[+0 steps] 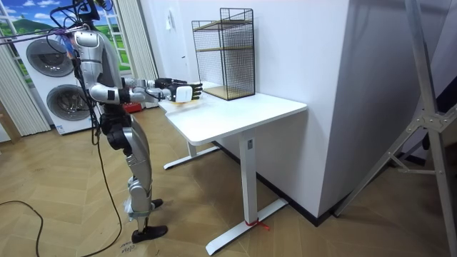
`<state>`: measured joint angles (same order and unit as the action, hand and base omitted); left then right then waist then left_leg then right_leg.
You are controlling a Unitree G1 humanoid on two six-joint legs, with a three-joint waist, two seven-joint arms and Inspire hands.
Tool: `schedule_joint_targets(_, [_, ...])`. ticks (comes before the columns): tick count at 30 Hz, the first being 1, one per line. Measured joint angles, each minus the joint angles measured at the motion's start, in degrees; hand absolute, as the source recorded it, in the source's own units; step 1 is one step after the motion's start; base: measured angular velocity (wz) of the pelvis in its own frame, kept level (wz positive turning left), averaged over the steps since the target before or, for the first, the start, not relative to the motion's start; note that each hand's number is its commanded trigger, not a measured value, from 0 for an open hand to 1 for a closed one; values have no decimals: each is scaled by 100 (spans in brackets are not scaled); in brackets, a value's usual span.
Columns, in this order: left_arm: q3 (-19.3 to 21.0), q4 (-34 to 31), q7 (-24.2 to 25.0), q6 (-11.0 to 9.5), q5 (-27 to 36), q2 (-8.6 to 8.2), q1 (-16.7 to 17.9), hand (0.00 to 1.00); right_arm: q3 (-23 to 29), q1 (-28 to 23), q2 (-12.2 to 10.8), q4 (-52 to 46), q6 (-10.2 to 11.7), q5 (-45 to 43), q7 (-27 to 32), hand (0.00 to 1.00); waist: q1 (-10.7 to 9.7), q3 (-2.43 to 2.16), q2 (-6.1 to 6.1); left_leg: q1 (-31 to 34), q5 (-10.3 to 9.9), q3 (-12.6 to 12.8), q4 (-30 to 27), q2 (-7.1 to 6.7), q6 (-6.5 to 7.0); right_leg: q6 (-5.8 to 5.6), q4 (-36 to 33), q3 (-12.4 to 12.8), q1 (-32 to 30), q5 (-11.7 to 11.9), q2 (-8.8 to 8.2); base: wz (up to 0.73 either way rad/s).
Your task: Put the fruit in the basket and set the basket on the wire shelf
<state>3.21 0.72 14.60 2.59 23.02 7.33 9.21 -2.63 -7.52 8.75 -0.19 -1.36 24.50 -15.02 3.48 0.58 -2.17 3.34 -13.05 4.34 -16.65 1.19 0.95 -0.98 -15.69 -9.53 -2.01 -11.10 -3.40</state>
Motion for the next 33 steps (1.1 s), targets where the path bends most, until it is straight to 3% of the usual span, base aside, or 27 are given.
schedule_joint_targets(33, [-139, 155, 236, 124, -15, 21, -1, 0, -280, -7, 2, 403, -3, 102, -130, 0, -23, -9, 26, 13, 1, 15, -3, -6, -1, -1, -16, 10, -16, -1, 2, 0])
